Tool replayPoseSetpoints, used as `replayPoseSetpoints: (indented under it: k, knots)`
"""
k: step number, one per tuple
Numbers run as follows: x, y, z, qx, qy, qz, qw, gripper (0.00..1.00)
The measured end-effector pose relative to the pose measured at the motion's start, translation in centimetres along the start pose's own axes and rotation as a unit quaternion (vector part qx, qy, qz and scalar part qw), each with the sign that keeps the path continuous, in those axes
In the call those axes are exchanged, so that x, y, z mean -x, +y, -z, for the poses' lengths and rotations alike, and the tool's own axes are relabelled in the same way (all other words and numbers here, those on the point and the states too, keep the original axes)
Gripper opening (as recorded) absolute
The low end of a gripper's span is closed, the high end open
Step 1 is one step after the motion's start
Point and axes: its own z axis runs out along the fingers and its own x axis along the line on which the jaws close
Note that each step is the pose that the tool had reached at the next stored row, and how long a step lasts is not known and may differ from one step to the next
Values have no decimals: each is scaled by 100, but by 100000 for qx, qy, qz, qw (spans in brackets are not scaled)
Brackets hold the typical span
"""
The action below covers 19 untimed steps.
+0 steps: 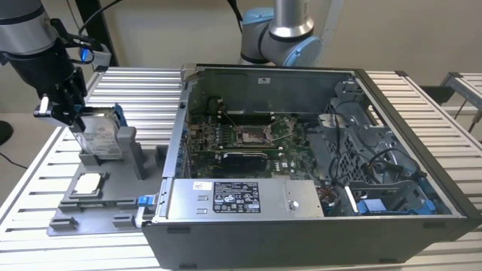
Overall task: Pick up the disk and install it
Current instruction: 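Pick up the disk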
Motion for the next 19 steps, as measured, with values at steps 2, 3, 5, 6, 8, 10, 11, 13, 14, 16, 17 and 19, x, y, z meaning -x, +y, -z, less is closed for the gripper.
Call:
replayPoseSetpoints:
  k: [2, 3, 5, 6, 8, 10, 11, 13, 14, 16, 17, 19]
  knots:
    - [2, 0, 25, -1, -2, 3, 100000, 0]
    - [3, 0, 36, 0, -1, 1, 100000, 0]
    - [5, 0, 59, 1, 3, 4, 100000, 0]
    - [6, 0, 69, 1, 1, 3, 100000, 0]
    - [7, 0, 84, 1, -1, 4, 100000, 0]
    - [9, 0, 102, 3, 3, 2, 100000, 0]
    - [10, 0, 106, -3, -3, 3, 100000, 0]
    - [10, 0, 115, 3, 0, 4, 100000, 0]
    - [11, 0, 123, 9, 5, 0, 100000, 0]
    - [13, 0, 140, 3, 0, 2, 100000, 0]
    - [13, 0, 145, -1, -2, 4, 100000, 0]
    - [14, 0, 153, -5, -3, 4, 100000, 0]
